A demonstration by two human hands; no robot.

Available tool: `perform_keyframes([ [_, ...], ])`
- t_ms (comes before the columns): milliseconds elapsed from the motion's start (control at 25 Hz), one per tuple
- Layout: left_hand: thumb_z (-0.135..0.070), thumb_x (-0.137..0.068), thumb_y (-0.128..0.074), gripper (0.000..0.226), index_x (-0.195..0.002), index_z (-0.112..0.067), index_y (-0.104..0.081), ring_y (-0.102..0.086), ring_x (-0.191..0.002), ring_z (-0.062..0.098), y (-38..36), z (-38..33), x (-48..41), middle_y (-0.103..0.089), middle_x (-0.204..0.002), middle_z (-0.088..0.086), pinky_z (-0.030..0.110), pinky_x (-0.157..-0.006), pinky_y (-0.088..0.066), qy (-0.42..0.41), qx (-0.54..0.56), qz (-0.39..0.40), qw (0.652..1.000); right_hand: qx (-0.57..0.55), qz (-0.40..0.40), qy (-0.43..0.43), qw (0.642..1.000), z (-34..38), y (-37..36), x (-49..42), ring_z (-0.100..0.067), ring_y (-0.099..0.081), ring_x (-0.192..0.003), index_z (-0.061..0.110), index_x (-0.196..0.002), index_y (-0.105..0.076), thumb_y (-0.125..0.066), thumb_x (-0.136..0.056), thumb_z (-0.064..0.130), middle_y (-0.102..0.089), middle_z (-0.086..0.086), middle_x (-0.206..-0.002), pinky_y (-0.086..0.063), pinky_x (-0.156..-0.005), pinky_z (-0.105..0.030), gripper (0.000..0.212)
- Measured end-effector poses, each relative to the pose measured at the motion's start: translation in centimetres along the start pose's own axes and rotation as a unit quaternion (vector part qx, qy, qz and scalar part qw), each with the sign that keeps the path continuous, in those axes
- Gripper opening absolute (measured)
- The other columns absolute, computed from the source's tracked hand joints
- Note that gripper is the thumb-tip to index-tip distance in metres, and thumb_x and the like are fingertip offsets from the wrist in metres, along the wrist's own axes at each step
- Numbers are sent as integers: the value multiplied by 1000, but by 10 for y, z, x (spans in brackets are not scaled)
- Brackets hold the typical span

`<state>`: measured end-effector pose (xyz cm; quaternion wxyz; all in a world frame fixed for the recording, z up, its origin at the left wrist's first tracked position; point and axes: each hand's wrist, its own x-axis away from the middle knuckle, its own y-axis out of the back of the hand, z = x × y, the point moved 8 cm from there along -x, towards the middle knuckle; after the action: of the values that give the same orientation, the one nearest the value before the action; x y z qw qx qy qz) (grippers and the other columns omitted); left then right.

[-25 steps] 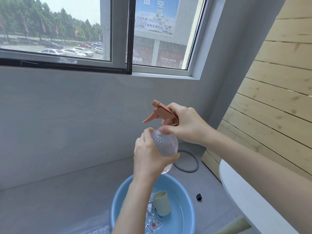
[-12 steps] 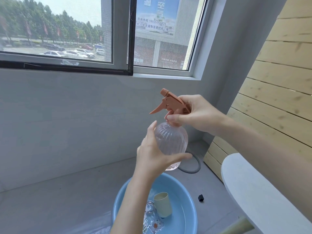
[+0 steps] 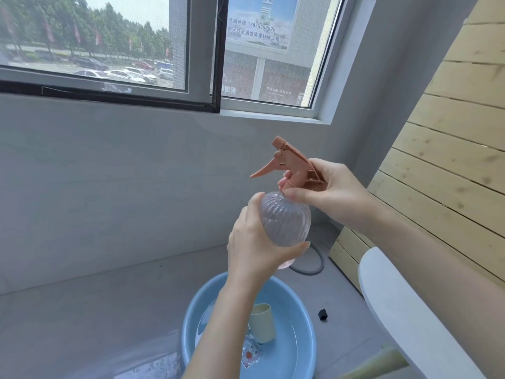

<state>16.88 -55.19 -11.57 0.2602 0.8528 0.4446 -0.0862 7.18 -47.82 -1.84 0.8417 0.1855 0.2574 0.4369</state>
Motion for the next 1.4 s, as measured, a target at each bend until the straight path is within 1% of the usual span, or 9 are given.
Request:
perform_keyframes([
  [200, -48, -53, -87, 111, -145, -20, -32, -50, -117, 18, 9, -11, 7, -51, -130, -4, 36, -92, -39, -37, -83, -84, 992, -7, -117, 24, 993, 4, 0, 15, -10, -71, -86, 9, -91, -66, -80, -75, 7, -74, 1, -89, -55, -85, -24, 21],
  [320, -49, -52, -88, 113, -145, -16, -32, -50, -119, 21, 7, -12, 10, -51, -132, -1, 36, -91, -39, -44, -103, -80, 990, 6, -149, 5, 989, 1, -1, 21, -10, -71, -84, 12, -87, -66, -80, -75, 11, -74, 3, -86, -55, -86, -29, 19],
  [600, -58, -53, -84, 117, -148, -31, -21, -41, -127, 9, -8, -36, 21, -42, -141, -15, 33, -103, -35, -61, -52, 29, 996, 18, -96, -24, 995, 22, 32, 43, -17, -73, -80, 7, -98, -69, -64, -91, 16, -75, -7, -86, -55, -90, -39, 13],
  [720, -61, -51, -82, 120, -148, -34, -18, -41, -127, 8, -21, -60, 33, -42, -142, -16, 32, -101, -35, -86, -31, 65, 994, 17, -119, -24, 992, 30, 56, 65, -19, -74, -79, 6, -96, -69, -65, -90, 18, -75, -7, -83, -55, -90, -41, 14],
  [960, -65, -51, -77, 120, -150, -29, -18, -38, -132, 8, -57, -110, 64, -42, -144, -10, 27, -102, -32, -137, 27, 134, 981, 8, -170, -45, 984, 36, 116, 125, -24, -71, -73, -12, -96, -64, -62, -92, 14, -69, -20, -79, -59, -81, -43, 26],
  [1120, -79, -46, -65, 107, -139, -40, -29, -50, -119, 6, -100, -154, 100, -54, -127, -20, 35, -100, -43, -167, 49, 220, 960, 26, -225, -77, 971, 35, 167, 186, -24, -72, -73, -11, -99, -65, -61, -92, 13, -69, -19, -82, -60, -76, -38, 25],
  [1240, -80, -44, -62, 100, -132, -40, -37, -54, -111, 3, -140, -190, 127, -57, -116, -24, 33, -95, -45, -190, 47, 304, 932, 59, -276, -115, 952, 31, 209, 239, -29, -72, -79, -7, -94, -68, -62, -92, 13, -72, -21, -89, -59, -78, -42, 21],
  [1320, -81, -42, -67, 102, -129, -35, -43, -54, -108, 0, -163, -212, 144, -59, -112, -23, 25, -90, -46, -202, 56, 355, 911, 83, -301, -145, 939, 28, 233, 273, -31, -72, -83, -5, -93, -69, -63, -91, 15, -72, -22, -90, -59, -80, -44, 20],
  [1400, -74, -44, -76, 97, -127, -33, -46, -53, -104, -9, -189, -236, 169, -58, -108, -24, 9, -80, -42, -217, 73, 408, 884, 104, -335, -177, 920, 26, 260, 314, -31, -72, -84, -6, -94, -68, -63, -91, 14, -72, -22, -92, -59, -80, -44, 22],
])
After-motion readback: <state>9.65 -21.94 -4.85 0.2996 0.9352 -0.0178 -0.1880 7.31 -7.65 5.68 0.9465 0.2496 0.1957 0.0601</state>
